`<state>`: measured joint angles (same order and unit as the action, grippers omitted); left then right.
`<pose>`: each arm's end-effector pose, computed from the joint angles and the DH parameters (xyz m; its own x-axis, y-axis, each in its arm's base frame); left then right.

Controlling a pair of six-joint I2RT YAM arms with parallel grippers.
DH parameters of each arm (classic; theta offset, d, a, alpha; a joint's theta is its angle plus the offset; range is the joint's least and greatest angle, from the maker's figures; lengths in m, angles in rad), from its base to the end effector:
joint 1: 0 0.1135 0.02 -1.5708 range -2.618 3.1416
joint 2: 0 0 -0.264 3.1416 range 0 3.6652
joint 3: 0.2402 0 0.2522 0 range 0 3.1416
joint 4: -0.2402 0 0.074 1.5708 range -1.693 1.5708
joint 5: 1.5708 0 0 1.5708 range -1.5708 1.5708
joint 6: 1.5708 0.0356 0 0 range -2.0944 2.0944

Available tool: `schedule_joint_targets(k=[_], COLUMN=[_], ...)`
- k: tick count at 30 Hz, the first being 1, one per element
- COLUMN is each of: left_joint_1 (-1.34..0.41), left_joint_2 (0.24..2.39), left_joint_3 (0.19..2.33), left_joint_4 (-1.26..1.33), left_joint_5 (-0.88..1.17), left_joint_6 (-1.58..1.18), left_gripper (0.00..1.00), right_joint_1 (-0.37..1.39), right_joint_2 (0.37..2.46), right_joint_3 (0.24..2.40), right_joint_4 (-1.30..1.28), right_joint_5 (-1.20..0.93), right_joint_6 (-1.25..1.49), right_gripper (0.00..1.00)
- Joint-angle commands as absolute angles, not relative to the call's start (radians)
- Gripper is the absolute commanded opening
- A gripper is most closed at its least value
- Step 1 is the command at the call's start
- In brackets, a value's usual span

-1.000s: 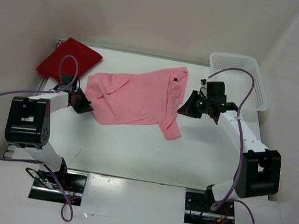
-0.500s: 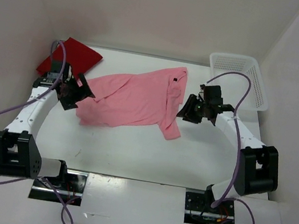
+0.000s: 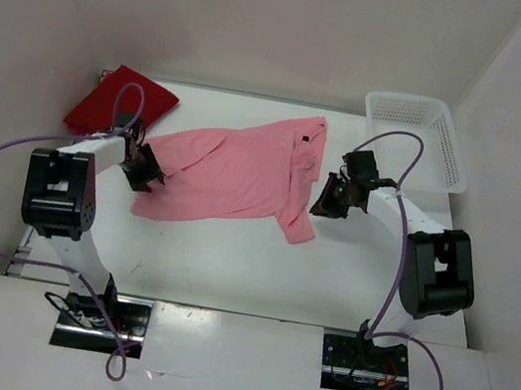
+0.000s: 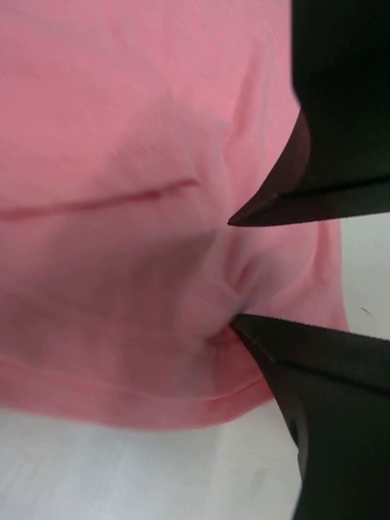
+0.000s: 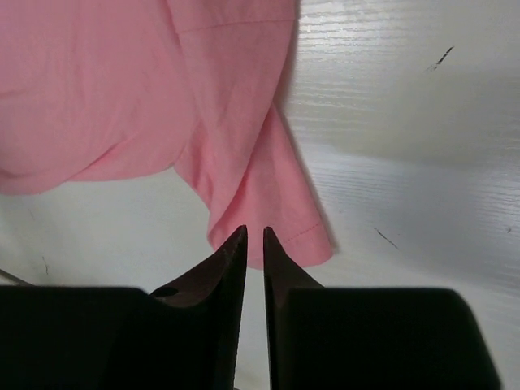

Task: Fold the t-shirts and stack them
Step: Flatten out the tshirt

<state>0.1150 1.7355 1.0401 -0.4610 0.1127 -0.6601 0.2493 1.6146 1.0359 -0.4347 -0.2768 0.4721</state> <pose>0.3321 0.0343 0.1629 -0.6760 -0.6914 -0.2549 -0.6121 0.7194 -0.3282 0.3142 0.0900 0.2016 -0.9041 0.2212 -0.3657 0.0379 0.8937 0.4471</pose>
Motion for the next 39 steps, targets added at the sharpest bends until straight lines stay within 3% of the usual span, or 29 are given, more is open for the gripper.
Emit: schedule_joint_targets(k=[1,4,7,9,10,11,13,15,17,19,20,21,23,26,32,39], left_joint_1=[0.112,0.063,0.008,-0.014,-0.014,-0.014,-0.003,0.038,0.078,0.093,0.104,0.118,0.162,0.195,0.218,0.252], left_joint_2=[1.86,1.963,2.013,1.999,1.976,1.912,1.821,1.659,1.497,1.372,1.343,1.322,1.296,1.322,1.354,1.512], left_joint_3=[1.132,1.256,1.392,1.413,1.413,1.366,1.29,1.146,1.048,0.915,0.878,0.839,0.738,0.67,0.652,0.666], left_joint_4=[-0.341,-0.341,-0.363,-0.364,-0.364,-0.364,-0.344,-0.318,-0.296,-0.287,-0.269,-0.259,-0.215,-0.16,-0.095,-0.035], left_joint_5=[0.106,0.106,0.106,0.106,0.106,0.095,0.077,0.055,0.055,0.043,0.043,0.052,0.09,0.103,0.074,0.083], left_joint_6=[-0.649,-0.64,-0.664,-0.664,-0.675,-0.675,-0.675,-0.675,-0.696,-0.73,-0.744,-0.759,-0.798,-0.819,-0.883,-0.907], left_gripper=[0.53,0.45,0.45,0.56,0.65,0.84,0.98,0.98,0.92,0.71,0.59,0.4,0.32,0.32,0.45,0.5], right_joint_1=[0.259,0.259,0.259,0.259,0.259,0.259,0.259,0.259,0.259,0.259,0.259,0.259,0.259,0.259,0.259,0.259], right_joint_2=[1.646,1.667,1.69,1.724,1.724,1.724,1.7,1.648,1.622,1.592,1.582,1.557,1.539,1.503,1.46,1.416], right_joint_3=[1.06,1.069,1.069,1.08,1.08,1.092,1.083,1.056,1.045,1.031,1.031,1.016,1.003,0.982,0.963,0.942], right_joint_4=[-0.4,-0.358,-0.33,-0.304,-0.304,-0.304,-0.293,-0.293,-0.293,-0.302,-0.302,-0.302,-0.311,-0.322,-0.331,-0.331], right_joint_5=[-0.264,-0.273,-0.273,-0.299,-0.308,-0.308,-0.308,-0.285,-0.285,-0.304,-0.304,-0.313,-0.313,-0.313,-0.333,-0.333], right_joint_6=[0.486,0.529,0.574,0.587,0.598,0.598,0.611,0.611,0.62,0.62,0.62,0.62,0.609,0.6,0.6,0.6], right_gripper=[0.18,0.3,0.41,0.43,0.43,0.43,0.43,0.4,0.32,0.26,0.15,0.12,0.1,0.11,0.17,0.19])
